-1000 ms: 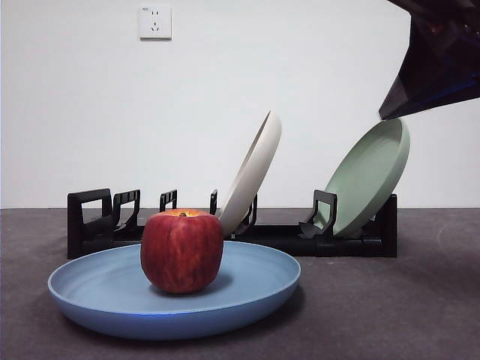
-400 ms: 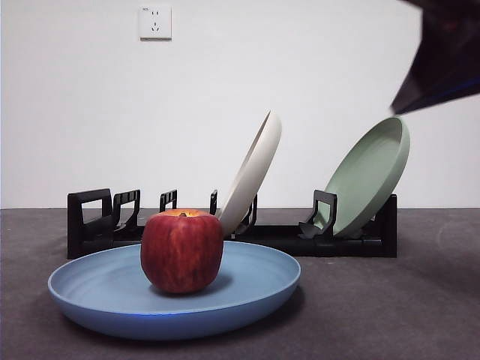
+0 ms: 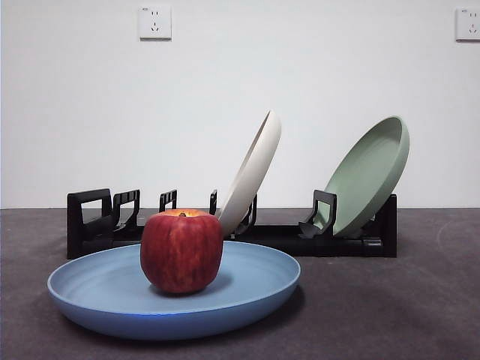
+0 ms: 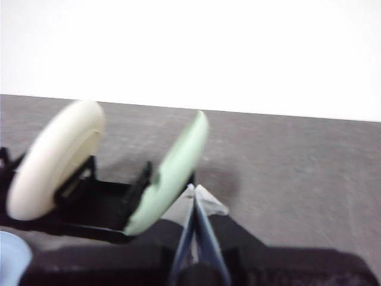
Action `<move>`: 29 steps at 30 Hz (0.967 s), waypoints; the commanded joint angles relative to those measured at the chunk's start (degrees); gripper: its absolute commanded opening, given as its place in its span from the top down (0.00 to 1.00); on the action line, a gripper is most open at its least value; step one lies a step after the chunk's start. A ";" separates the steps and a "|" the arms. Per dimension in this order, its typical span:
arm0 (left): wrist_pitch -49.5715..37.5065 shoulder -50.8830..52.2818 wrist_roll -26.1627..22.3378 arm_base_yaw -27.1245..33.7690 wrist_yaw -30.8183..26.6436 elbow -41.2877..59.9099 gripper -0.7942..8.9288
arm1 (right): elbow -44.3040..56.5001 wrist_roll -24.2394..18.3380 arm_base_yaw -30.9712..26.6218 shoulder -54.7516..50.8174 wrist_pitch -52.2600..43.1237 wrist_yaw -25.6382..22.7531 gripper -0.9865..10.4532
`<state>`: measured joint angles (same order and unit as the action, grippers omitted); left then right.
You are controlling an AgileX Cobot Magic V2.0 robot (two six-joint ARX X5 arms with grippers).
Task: Take the blue plate from the plate rack,put the plate on the table,take the apple from the table,put the apple in the plate
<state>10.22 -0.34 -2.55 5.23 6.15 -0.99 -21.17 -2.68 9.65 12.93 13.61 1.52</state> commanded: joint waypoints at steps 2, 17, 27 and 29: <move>-0.24 0.15 -0.20 0.13 -0.02 0.79 0.92 | 6.34 -0.33 -1.86 -4.28 -4.48 0.02 0.91; -0.26 0.15 -0.20 0.13 -0.02 0.79 0.92 | 20.85 3.96 -2.14 -12.87 -7.43 0.07 0.91; -0.24 0.15 -0.20 0.13 -0.02 0.79 0.92 | 20.83 9.86 -2.08 -12.39 -3.26 -0.31 0.91; -0.24 0.15 -0.20 0.13 -0.02 0.79 0.92 | 20.83 9.86 -2.08 -12.28 -3.26 -0.35 0.91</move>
<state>10.22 -0.34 -2.55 5.23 6.15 -0.99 -0.93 5.93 7.53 0.62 9.91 1.34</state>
